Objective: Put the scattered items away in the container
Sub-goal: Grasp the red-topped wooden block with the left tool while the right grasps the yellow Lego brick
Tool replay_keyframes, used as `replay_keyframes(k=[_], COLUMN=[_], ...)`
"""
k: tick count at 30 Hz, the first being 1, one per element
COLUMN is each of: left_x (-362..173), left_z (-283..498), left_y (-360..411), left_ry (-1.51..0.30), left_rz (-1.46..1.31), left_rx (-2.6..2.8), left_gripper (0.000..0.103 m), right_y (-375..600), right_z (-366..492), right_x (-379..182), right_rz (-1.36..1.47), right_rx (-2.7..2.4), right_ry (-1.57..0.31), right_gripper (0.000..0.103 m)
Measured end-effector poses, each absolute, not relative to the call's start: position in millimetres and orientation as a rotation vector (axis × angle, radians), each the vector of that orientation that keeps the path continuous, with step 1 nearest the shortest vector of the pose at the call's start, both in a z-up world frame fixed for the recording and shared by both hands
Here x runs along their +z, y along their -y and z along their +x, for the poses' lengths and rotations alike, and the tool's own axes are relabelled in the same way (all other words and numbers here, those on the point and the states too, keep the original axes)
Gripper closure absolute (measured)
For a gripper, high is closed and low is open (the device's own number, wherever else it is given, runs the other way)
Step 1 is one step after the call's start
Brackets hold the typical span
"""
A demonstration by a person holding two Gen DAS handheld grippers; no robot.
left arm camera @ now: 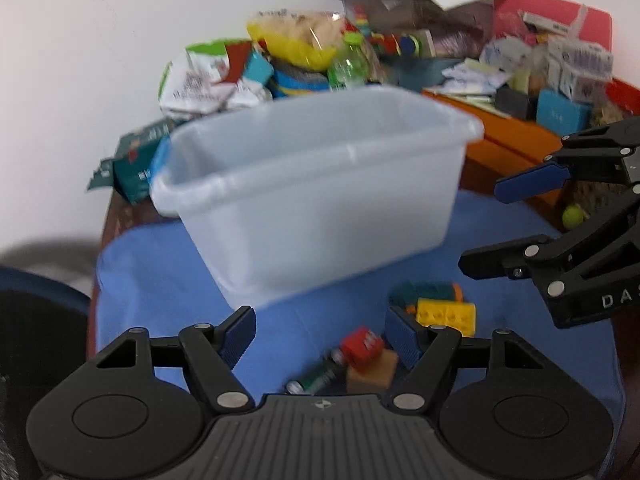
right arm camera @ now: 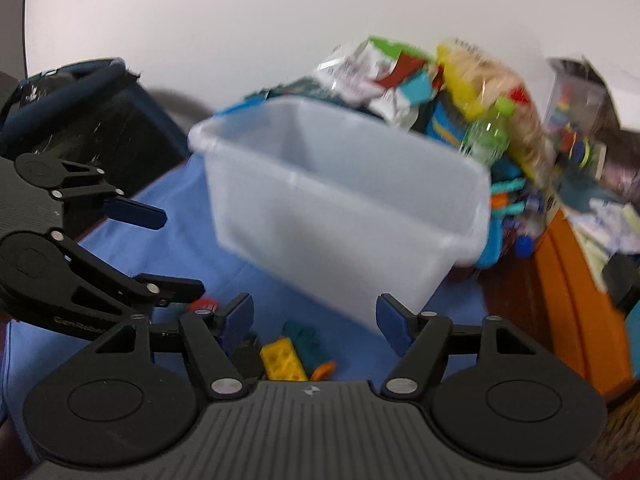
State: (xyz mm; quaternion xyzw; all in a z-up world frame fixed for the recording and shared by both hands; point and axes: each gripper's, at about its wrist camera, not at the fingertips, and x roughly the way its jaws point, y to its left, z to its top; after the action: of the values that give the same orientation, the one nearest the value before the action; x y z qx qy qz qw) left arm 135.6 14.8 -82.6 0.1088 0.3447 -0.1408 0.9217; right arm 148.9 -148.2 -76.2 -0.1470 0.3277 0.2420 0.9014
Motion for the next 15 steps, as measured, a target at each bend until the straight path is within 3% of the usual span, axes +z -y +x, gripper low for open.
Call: replay_keyframes(k=[3, 9, 14, 15], left_x=[-95.3, -109.4, -118.6, -118.8], left_z=[133.6, 136.4, 146.3, 146.1], left_y=[-8.9, 2.4, 2.3, 1.8], left_ry=[-0.705, -0.716, -0.752, -0.752], left_rz=[0.223, 0.218, 0.192, 0.189], left_rx=[-0.313, -0.348, -0.38, -0.389], left_gripper=[0.03, 0.045, 0.074, 0.074], right_y=[147.9, 153.3, 154.7, 155.0], right_z=[143.7, 141.1, 149.6, 149.9], right_x=[-87.9, -105.8, -120.8, -123.0], right_rz=[-0.306, -0.297, -0.29, -0.29], right_rx=[0.507, 0.493, 0.491, 0.49], right_ry=[-0.709, -0.748, -0.784, -0.788], right_gripper=[0.034, 0.038, 0.046, 0.046])
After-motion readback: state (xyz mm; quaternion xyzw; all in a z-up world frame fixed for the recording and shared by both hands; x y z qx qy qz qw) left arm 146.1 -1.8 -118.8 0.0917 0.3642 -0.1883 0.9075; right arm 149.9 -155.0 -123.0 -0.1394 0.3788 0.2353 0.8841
